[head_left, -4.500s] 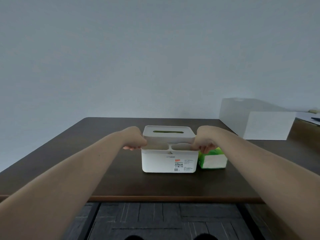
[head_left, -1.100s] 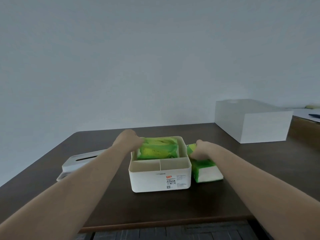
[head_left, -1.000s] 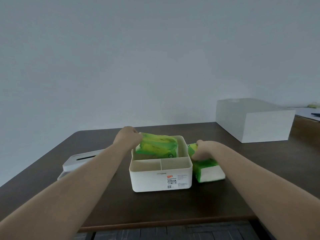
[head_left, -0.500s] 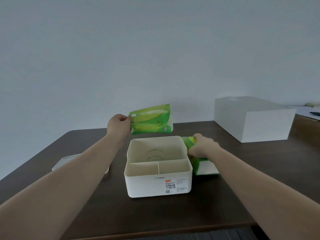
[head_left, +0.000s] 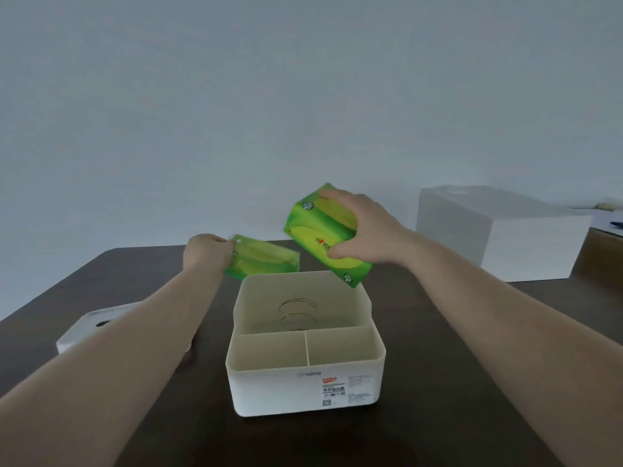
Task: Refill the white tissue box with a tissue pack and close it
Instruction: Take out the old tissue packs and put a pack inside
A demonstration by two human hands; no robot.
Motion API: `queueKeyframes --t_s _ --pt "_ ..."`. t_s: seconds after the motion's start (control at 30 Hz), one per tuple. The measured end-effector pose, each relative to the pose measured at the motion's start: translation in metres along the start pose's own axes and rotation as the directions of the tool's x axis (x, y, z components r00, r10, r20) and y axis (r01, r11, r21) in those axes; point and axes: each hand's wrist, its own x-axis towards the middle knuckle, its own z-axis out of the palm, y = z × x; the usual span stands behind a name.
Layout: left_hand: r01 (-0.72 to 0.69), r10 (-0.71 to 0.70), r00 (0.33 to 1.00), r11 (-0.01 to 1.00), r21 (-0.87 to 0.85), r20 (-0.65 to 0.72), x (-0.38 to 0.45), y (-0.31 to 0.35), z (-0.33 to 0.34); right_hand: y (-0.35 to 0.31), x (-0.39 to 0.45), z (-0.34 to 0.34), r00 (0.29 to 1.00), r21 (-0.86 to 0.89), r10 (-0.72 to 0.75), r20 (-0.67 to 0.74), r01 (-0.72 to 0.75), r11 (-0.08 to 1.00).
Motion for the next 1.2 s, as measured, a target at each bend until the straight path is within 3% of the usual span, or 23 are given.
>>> queueKeyframes --t_s 0.23,0.53,0.8,0.97,1.07,1.2 --pt "0.046 -0.065 0.989 0.989 0.138 0.135 0.017 -0.031 0.014 -0.018 -0.003 0.013 0.889 -0.062 -0.241 0.389 0.286 0.956" --pt "0.057 -0.140 0.966 0.936 0.349 0.218 0.024 -0.048 0.009 -0.030 -0.001 0.033 0.771 -0.236 -0.230 0.594 0.440 0.867" --pt "0.099 -0.169 0.956 0.955 0.280 0.239 0.023 -0.054 -0.010 -0.025 -0.006 0.040 0.762 -0.161 -0.196 0.618 0.366 0.917" --pt "0.090 -0.187 0.948 0.935 0.342 0.260 0.020 -0.053 -0.033 -0.037 -0.012 0.039 0.789 -0.167 -0.188 0.585 0.344 0.924" --pt "0.078 -0.168 0.957 0.934 0.347 0.236 0.018 -0.057 -0.050 -0.052 -0.015 0.037 0.841 -0.122 -0.220 0.494 0.318 0.940" --pt "0.083 -0.147 0.976 0.933 0.350 0.160 0.014 -0.067 -0.091 -0.082 -0.014 0.041 0.935 0.066 -0.249 0.254 0.240 0.969"
